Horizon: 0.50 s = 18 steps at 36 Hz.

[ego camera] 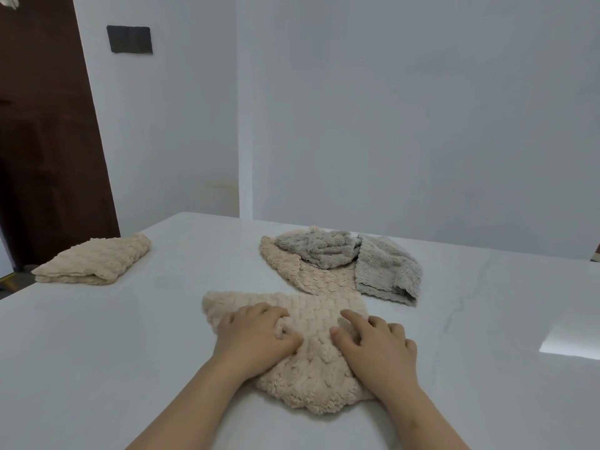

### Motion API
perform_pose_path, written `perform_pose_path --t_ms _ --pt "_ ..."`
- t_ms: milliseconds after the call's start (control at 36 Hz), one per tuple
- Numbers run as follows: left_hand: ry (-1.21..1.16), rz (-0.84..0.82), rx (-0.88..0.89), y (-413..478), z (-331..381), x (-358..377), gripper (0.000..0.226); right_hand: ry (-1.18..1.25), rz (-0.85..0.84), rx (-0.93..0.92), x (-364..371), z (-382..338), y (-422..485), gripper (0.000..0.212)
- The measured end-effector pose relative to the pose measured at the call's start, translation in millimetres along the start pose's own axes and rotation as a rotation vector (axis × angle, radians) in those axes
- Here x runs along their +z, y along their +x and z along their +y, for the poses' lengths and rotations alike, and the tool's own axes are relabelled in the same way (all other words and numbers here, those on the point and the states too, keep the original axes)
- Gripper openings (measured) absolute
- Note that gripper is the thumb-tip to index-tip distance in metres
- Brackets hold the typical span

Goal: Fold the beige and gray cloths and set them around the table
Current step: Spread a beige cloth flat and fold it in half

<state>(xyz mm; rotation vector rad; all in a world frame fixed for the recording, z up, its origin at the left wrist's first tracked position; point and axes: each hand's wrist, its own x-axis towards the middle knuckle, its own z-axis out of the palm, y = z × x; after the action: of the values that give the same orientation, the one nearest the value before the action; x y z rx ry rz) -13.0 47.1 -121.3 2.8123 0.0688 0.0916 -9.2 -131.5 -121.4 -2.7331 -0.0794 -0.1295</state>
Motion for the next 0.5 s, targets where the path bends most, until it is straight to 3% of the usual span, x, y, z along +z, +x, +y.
perform_pose_path --t_ms 139,250,389,500 --pt "-0.106 0.204 -0.182 7 -11 -7 0.045 0.034 -0.048 -0.052 3 -5 6 0.043" --pt "-0.094 0.178 -0.419 8 -35 -14 0.047 0.113 0.022 -0.102 4 -7 9 0.043" --pt "-0.135 0.172 -0.375 12 -36 -12 0.043 0.186 0.149 -0.261 9 -6 12 0.085" --pt "-0.355 0.291 -0.267 15 -33 -5 0.038 0.231 0.251 -0.321 12 -1 17 0.081"
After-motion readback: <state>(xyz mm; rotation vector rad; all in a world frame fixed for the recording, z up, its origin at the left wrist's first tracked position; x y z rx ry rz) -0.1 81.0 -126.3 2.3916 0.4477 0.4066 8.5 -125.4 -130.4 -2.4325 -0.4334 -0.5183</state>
